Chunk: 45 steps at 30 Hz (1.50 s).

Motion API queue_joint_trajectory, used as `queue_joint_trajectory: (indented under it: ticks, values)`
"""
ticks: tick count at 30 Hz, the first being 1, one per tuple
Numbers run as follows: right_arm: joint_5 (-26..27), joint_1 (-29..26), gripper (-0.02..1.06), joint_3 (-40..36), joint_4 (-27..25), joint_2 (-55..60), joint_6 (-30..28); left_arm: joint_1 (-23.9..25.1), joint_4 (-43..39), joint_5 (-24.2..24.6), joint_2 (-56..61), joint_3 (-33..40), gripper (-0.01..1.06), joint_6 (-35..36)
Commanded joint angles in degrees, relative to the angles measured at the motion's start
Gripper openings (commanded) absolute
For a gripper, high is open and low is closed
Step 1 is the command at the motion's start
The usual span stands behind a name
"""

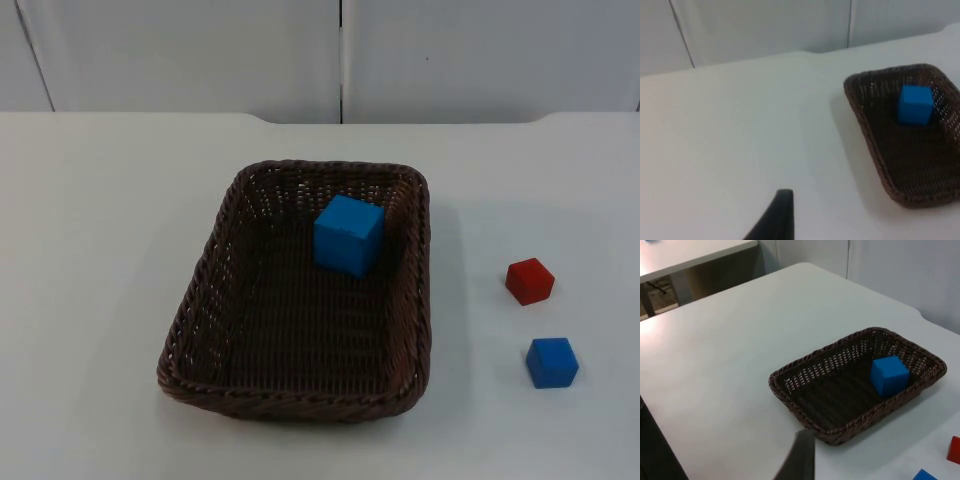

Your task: Pick up the basket with the left hand and place the largest block into the basket with the right hand.

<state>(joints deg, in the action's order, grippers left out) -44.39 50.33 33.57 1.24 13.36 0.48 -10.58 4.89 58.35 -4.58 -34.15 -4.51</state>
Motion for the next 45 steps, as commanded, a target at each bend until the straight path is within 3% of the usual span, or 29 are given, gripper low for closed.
queue_joint_trajectory:
  ticks: [1, 19, 30, 40, 45]
  values:
    - [-1.27, 0.2, 0.78, -0.1, 0.37, -1.62, -0.11, -0.06, -1.41, 0.4, 3.14, 0.27, 1.05, 0.34]
    - [-10.61, 0.2, 0.78, -0.1, 1.2, -13.26, 0.11, -0.06, -1.82, 3.23, 4.58, 5.87, 1.05, 3.51]
    - [-20.09, 0.2, 0.78, -0.1, 1.2, -13.36, 0.54, -0.06, -1.82, 3.23, 4.58, 5.87, 1.05, 3.51]
    - [-21.44, 0.2, 0.78, -0.1, 1.57, -13.36, 0.54, -0.06, -1.82, 3.23, 4.58, 5.87, 1.05, 3.4]
    - [-16.79, 0.2, 0.78, -2.23, 1.3, -13.36, 0.79, -0.06, -1.82, 3.23, 4.58, 5.87, 1.05, 3.4]
